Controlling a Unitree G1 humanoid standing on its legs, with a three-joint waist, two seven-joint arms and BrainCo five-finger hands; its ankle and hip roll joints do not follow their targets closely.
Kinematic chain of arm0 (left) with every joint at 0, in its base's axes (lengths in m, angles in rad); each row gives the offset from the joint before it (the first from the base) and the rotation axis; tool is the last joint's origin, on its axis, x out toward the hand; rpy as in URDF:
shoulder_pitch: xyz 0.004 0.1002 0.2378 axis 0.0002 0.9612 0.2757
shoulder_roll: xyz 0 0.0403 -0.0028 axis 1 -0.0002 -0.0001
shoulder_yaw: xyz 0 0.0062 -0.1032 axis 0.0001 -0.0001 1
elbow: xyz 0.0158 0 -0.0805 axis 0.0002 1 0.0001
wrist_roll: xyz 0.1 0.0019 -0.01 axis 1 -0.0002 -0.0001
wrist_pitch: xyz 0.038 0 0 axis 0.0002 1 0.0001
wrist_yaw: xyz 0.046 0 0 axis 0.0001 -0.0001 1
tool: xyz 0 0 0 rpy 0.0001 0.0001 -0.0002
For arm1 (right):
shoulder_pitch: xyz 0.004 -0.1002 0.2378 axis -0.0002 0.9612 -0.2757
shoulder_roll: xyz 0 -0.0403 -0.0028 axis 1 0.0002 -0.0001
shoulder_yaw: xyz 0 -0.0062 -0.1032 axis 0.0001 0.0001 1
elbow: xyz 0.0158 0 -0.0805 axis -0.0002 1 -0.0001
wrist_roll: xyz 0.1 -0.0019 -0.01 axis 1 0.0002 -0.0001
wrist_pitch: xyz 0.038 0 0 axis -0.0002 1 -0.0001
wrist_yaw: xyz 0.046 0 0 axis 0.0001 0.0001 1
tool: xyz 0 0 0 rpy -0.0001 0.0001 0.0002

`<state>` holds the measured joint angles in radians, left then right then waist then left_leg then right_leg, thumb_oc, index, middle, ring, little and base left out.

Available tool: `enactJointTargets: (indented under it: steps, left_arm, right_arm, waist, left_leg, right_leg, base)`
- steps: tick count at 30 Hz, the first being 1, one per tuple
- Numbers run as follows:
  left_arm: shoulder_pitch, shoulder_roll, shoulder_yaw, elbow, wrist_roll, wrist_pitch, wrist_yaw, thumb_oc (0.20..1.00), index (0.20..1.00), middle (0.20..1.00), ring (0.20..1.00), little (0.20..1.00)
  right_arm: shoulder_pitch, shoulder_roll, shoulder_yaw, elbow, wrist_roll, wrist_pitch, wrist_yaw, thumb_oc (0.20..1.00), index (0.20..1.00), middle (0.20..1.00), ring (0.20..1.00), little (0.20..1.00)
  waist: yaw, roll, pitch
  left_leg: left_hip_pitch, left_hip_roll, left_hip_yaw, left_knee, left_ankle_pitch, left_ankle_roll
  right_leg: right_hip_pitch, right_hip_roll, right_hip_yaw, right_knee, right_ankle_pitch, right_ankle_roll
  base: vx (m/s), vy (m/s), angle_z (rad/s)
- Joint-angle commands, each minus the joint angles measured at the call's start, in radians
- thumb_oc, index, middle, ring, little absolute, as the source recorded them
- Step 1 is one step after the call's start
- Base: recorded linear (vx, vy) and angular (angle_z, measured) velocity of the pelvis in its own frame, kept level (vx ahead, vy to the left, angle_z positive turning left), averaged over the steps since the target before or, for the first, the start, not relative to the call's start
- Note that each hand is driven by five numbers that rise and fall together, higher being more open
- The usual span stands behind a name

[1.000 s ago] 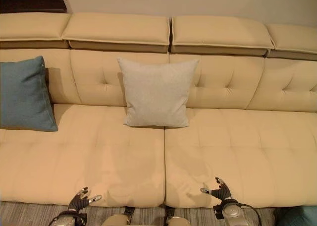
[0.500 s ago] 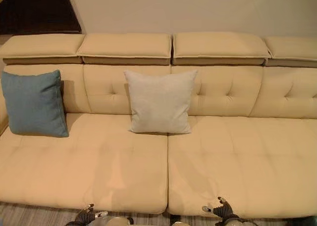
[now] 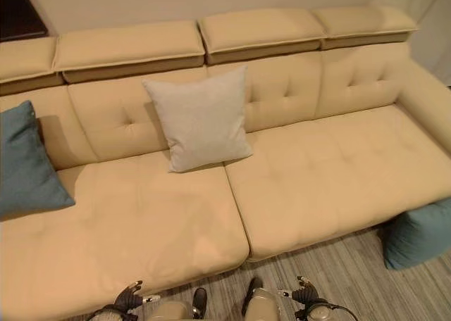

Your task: Pick up all the scattered cushions and arrange them neatly on the sofa.

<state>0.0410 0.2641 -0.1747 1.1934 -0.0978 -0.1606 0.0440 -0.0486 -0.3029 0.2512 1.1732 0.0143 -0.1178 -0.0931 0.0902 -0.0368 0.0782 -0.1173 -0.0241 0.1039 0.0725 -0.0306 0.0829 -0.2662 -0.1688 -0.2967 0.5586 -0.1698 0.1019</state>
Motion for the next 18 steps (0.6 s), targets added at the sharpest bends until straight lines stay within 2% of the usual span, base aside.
enactJointTargets:
  steps: [1,2,4,7,8,10,11,13,14,15,18]
  left_arm:
    - [-0.049,0.002,0.024,-0.017,-0.016,-0.006,-0.002,1.000,1.000,1.000,1.000,1.000]
    - [-0.051,-0.007,0.017,-0.024,-0.028,-0.008,0.004,1.000,1.000,1.000,1.000,1.000]
    - [-0.058,-0.013,0.009,-0.025,-0.031,-0.011,0.009,1.000,1.000,1.000,1.000,1.000]
    - [-0.093,-0.033,-0.022,-0.031,-0.028,-0.011,0.017,1.000,1.000,1.000,1.000,1.000]
    - [-0.116,-0.045,-0.038,-0.052,-0.047,-0.014,0.019,1.000,1.000,1.000,1.000,1.000]
    - [-0.116,-0.045,-0.038,-0.052,-0.047,-0.014,0.019,1.000,1.000,1.000,1.000,1.000]
    - [-0.124,-0.054,-0.051,-0.062,-0.042,-0.014,0.021,1.000,1.000,1.000,1.000,1.000]
    - [-0.129,-0.061,-0.062,-0.059,-0.036,-0.015,0.025,1.000,1.000,1.000,1.000,1.000]
    - [-0.129,-0.061,-0.062,-0.059,-0.036,-0.015,0.025,1.000,1.000,1.000,1.000,1.000]
    - [-0.142,-0.066,-0.071,-0.055,-0.040,-0.016,0.032,1.000,1.000,1.000,1.000,1.000]
    - [-0.167,-0.063,-0.081,-0.061,-0.045,-0.015,0.039,1.000,1.000,1.000,1.000,1.000]
  right_arm:
    - [-0.041,-0.025,-0.013,-0.024,0.014,-0.029,-0.018,1.000,1.000,1.000,1.000,1.000]
    - [-0.055,-0.021,-0.001,-0.031,0.025,-0.028,-0.024,1.000,1.000,1.000,1.000,1.000]
    - [-0.063,-0.024,0.007,-0.034,0.028,-0.028,-0.031,1.000,1.000,1.000,1.000,1.000]
    - [-0.062,-0.031,0.007,-0.043,0.044,-0.034,-0.039,1.000,1.000,1.000,1.000,1.000]
    - [-0.053,-0.041,0.000,-0.047,0.064,-0.040,-0.047,1.000,1.000,1.000,1.000,1.000]
    - [-0.053,-0.041,0.000,-0.047,0.064,-0.040,-0.047,1.000,1.000,1.000,1.000,1.000]
    - [-0.045,-0.044,0.001,-0.038,0.068,-0.035,-0.050,1.000,1.000,1.000,1.000,1.000]
    - [-0.042,-0.043,0.004,-0.028,0.067,-0.036,-0.056,1.000,1.000,1.000,1.000,1.000]
    - [-0.042,-0.043,0.004,-0.028,0.067,-0.036,-0.056,1.000,1.000,1.000,1.000,1.000]
    - [-0.043,-0.039,0.009,-0.017,0.060,-0.033,-0.060,1.000,1.000,1.000,1.000,1.000]
    - [-0.049,-0.028,0.013,-0.007,0.061,-0.026,-0.067,1.000,1.000,1.000,1.000,1.000]
  waist:
    - [0.061,-0.024,-0.011]
    - [0.071,-0.032,-0.012]
    - [0.070,-0.033,-0.013]
    - [0.044,-0.035,-0.005]
    - [0.022,-0.030,0.014]
    - [0.022,-0.029,0.015]
    - [0.010,-0.026,0.024]
    - [0.012,-0.030,0.035]
    - [0.012,-0.030,0.036]
    - [0.017,-0.033,0.038]
    - [0.030,-0.031,0.037]
  left_leg:
    - [-0.033,-0.016,-0.148,0.052,-0.090,-0.076]
    - [-0.045,-0.008,-0.122,0.051,-0.079,-0.081]
    - [-0.045,0.000,-0.113,0.043,-0.074,-0.086]
    - [-0.069,0.011,-0.109,0.056,-0.048,-0.122]
    - [-0.089,0.024,-0.105,0.093,-0.037,-0.148]
    - [-0.088,0.025,-0.106,0.094,-0.037,-0.148]
    - [-0.082,0.026,-0.123,0.116,-0.047,-0.155]
    - [-0.084,-0.003,-0.190,0.157,-0.069,-0.151]
    - [-0.083,-0.003,-0.190,0.158,-0.070,-0.151]
    - [-0.096,-0.032,-0.261,0.161,-0.075,-0.150]
    - [-0.130,-0.104,-0.389,0.118,-0.051,-0.135]
  right_leg:
    - [0.202,0.020,-0.046,-0.323,0.075,0.033]
    - [0.209,0.033,-0.024,-0.374,0.075,0.027]
    - [0.211,0.042,-0.016,-0.408,0.077,0.024]
    - [0.251,0.077,0.011,-0.541,0.089,0.019]
    - [0.274,0.091,0.013,-0.597,0.106,0.007]
    - [0.276,0.091,0.012,-0.599,0.106,0.007]
    - [0.294,0.103,0.032,-0.637,0.121,-0.004]
    - [0.302,0.107,0.070,-0.646,0.130,-0.008]
    - [0.303,0.107,0.070,-0.646,0.129,-0.008]
    - [0.297,0.107,0.097,-0.646,0.138,-0.005]
    - [0.286,0.123,0.152,-0.642,0.154,0.003]
  base:
    - [-0.13,-0.196,-1.32]
    - [-0.13,-0.197,-1.09]
    - [-0.06,-0.188,-0.78]
    - [-0.10,-0.261,-0.21]
    - [-0.11,-0.179,0.15]
    - [-0.06,-0.103,0.13]
    - [-0.02,-0.103,-0.11]
    - [-0.01,-0.081,-0.21]
    - [0.01,-0.036,-0.52]
    - [0.03,-0.007,-0.59]
    - [0.04,0.015,-0.73]
